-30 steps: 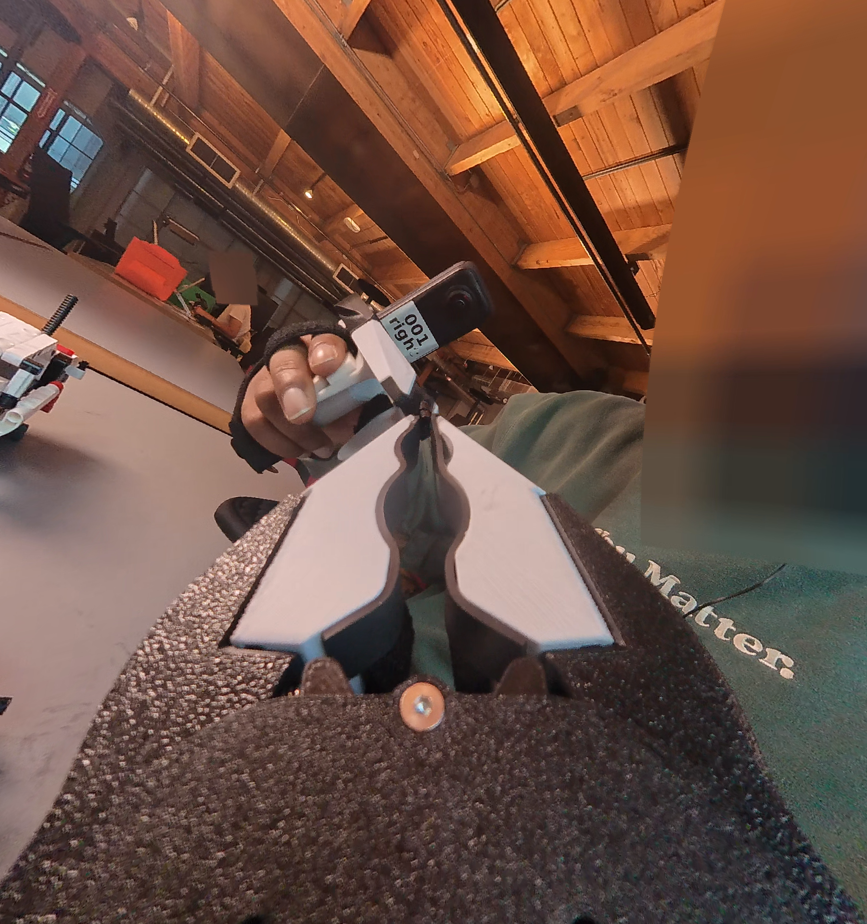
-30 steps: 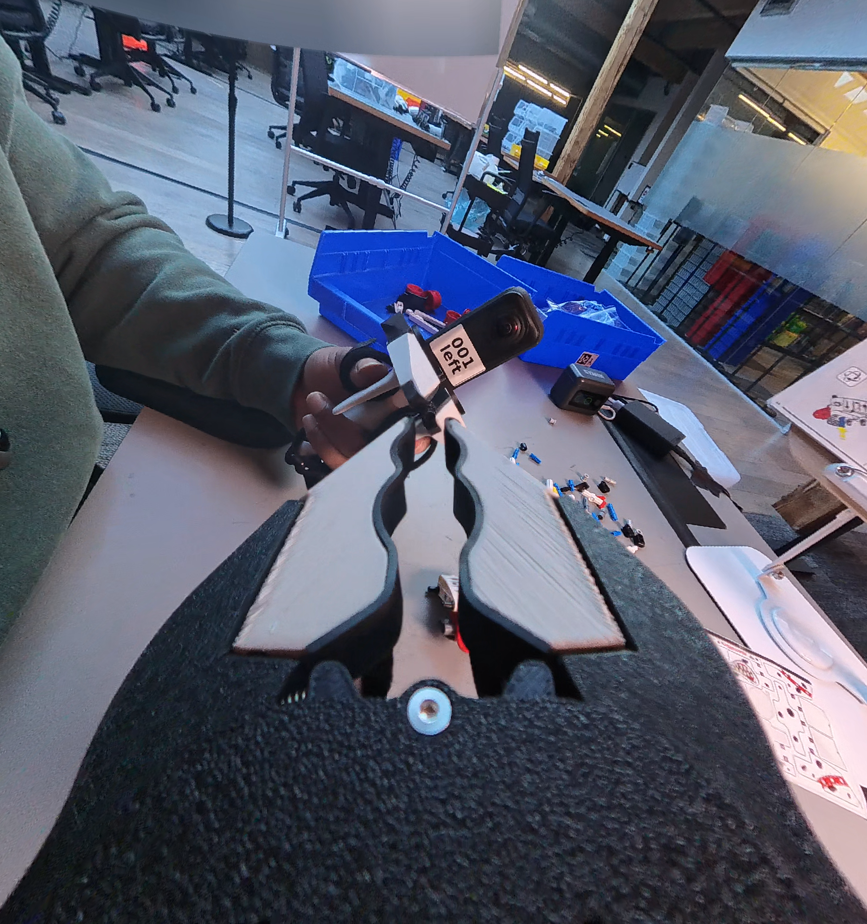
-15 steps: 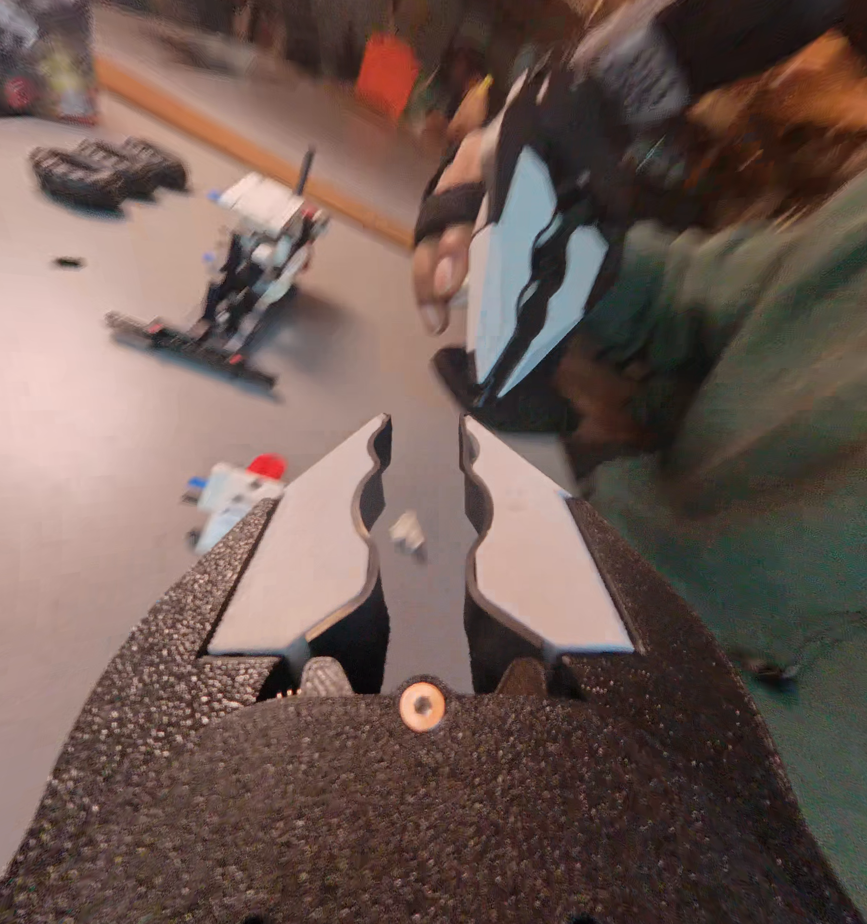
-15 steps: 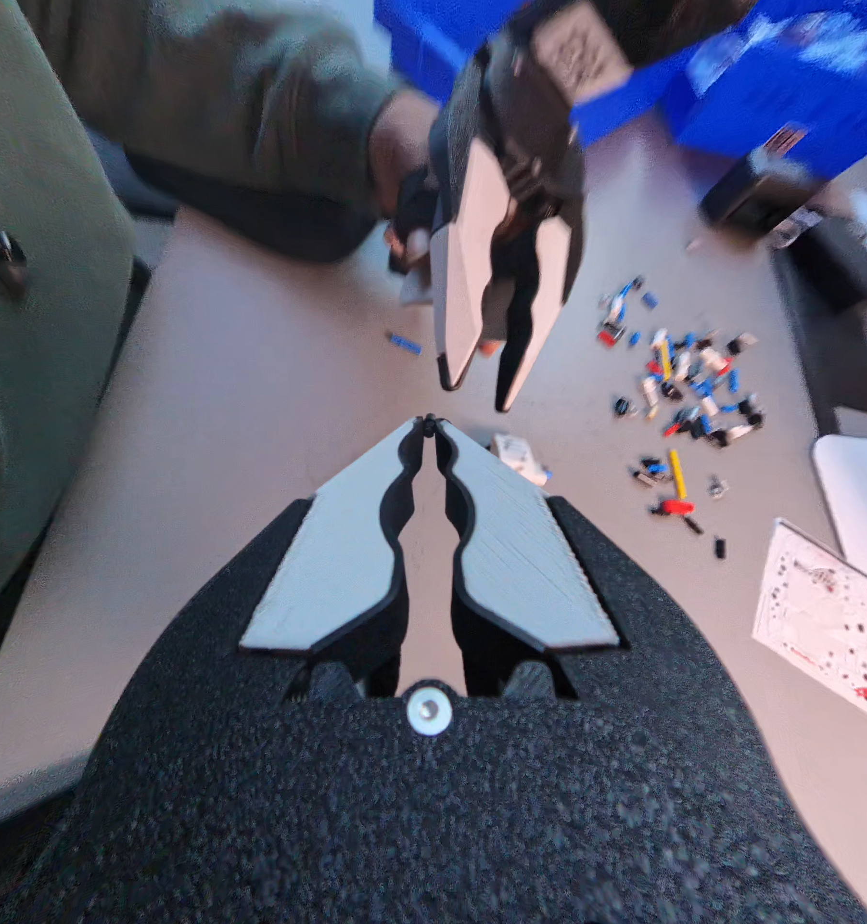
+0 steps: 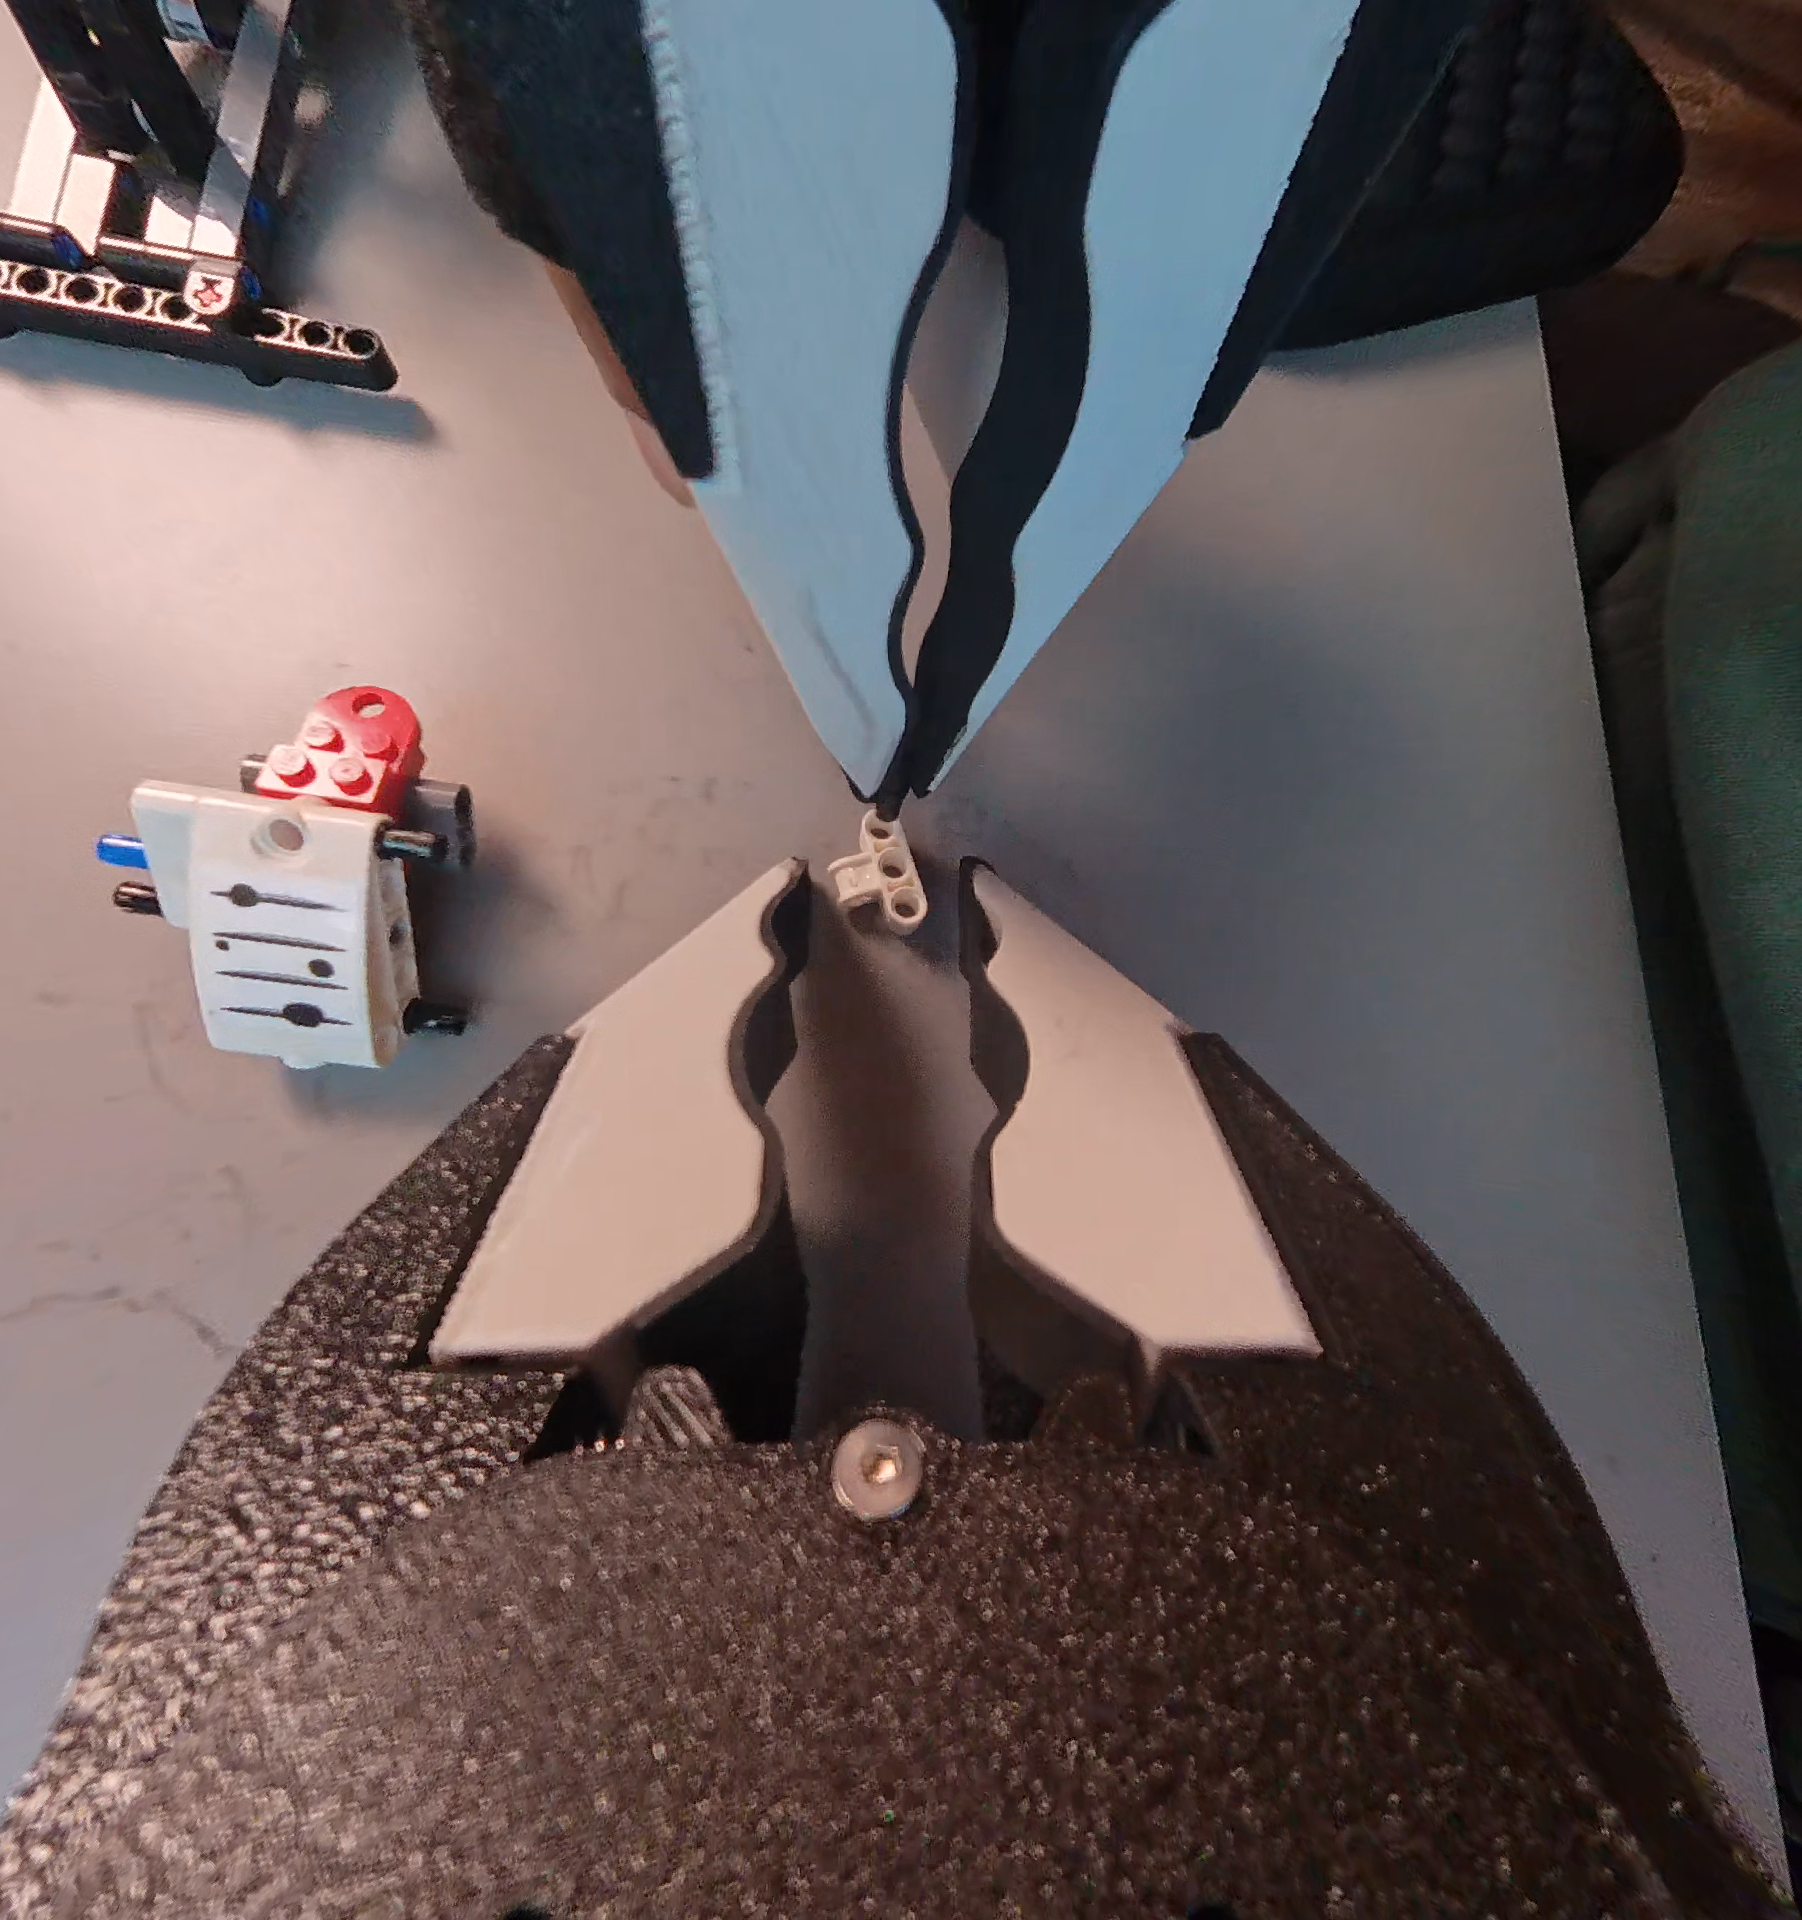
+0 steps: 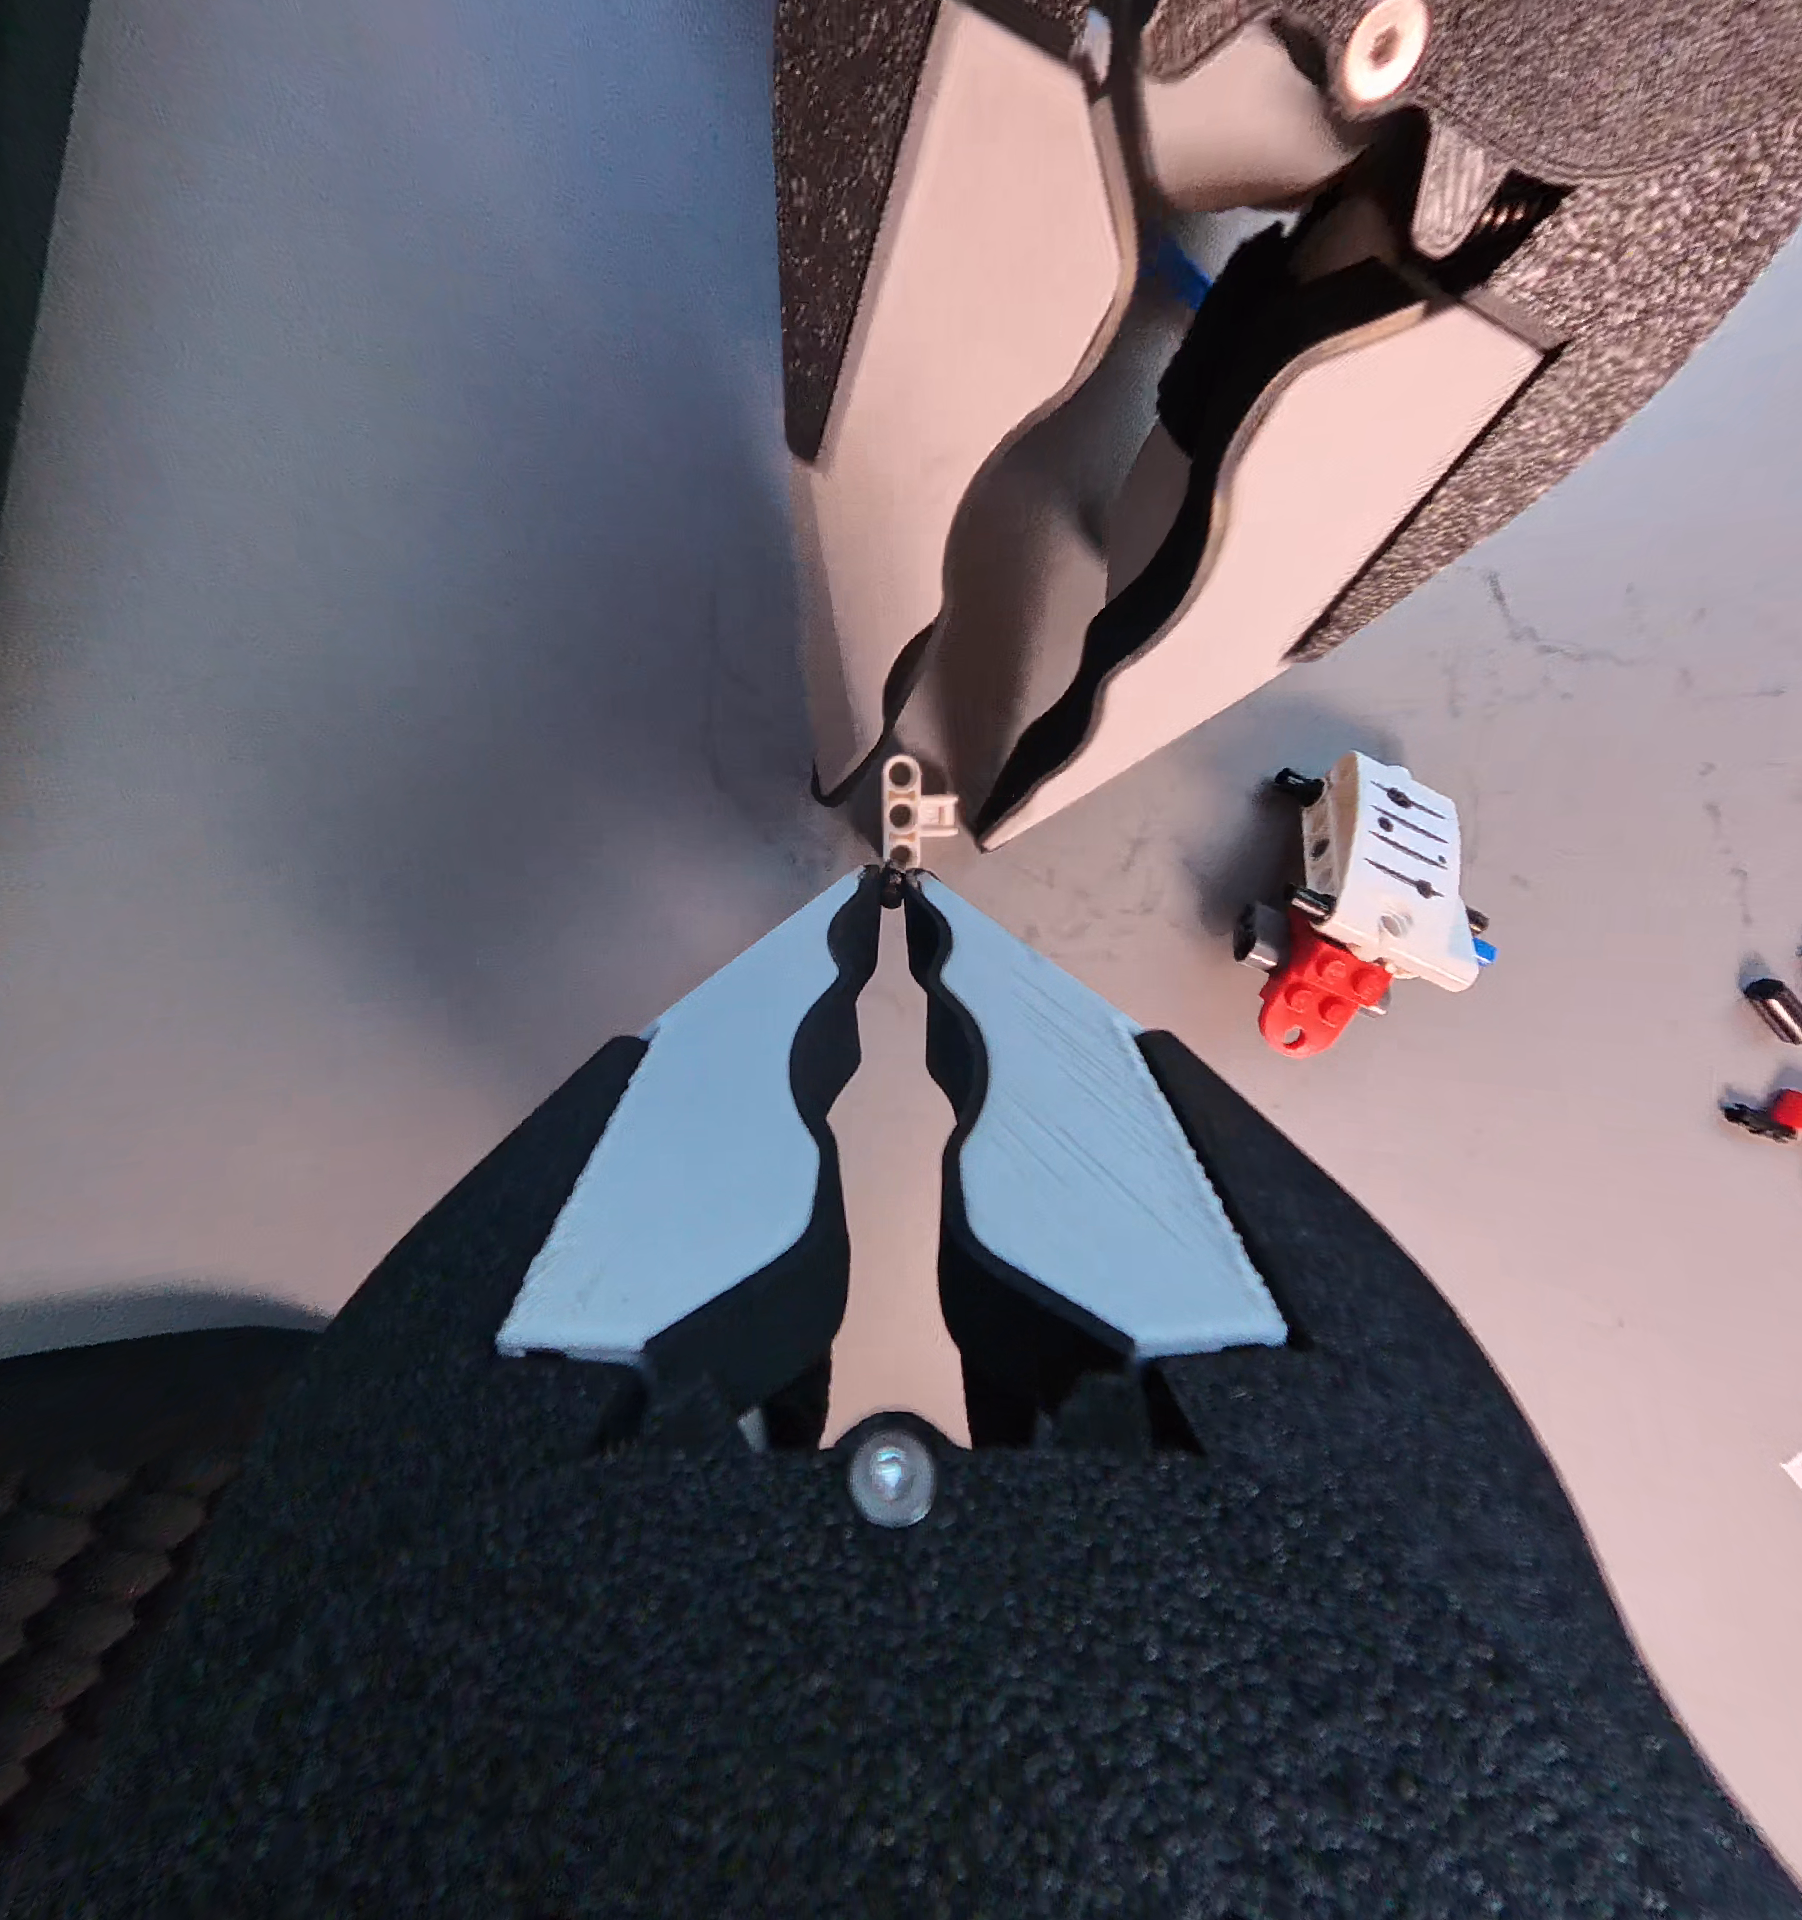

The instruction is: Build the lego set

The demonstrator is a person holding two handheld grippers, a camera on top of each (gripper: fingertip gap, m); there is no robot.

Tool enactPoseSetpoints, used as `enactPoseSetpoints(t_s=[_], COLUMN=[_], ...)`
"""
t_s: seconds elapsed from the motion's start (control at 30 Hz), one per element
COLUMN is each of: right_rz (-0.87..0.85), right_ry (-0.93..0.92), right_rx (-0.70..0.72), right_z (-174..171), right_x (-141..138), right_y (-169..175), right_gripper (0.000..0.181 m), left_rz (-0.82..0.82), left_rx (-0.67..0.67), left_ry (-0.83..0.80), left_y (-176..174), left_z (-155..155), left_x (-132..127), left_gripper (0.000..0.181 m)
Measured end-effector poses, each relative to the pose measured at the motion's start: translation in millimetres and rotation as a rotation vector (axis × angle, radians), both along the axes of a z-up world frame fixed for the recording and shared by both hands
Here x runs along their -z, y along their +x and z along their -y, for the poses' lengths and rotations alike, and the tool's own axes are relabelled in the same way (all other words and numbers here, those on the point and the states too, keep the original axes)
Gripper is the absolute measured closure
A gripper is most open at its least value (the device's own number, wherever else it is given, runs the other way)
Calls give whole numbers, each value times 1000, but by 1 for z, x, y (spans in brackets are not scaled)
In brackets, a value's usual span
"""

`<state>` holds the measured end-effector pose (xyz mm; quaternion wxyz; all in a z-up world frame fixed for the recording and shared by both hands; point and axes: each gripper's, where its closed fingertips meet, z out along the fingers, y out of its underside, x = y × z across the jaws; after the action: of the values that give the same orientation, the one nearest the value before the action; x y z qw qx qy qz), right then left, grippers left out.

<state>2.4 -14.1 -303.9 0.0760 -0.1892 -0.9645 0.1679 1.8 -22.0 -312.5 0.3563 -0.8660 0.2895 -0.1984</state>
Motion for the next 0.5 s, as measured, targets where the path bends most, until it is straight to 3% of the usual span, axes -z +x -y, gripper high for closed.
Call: enactPoseSetpoints(t_s=[0.1, 0.5], right_rz=[11, 6], right_ry=[17, 14], right_rx=[-15, -27], right_z=[1, 3], right_x=[1, -2], right_y=[0, -5], right_gripper=[177, 177], left_rz=[-16, -17], left_rx=[3, 7], left_ry=[-1, -3], left_y=[1, -1], left_z=[-1, 0], left_x=[2, 3], left_gripper=[162, 163])
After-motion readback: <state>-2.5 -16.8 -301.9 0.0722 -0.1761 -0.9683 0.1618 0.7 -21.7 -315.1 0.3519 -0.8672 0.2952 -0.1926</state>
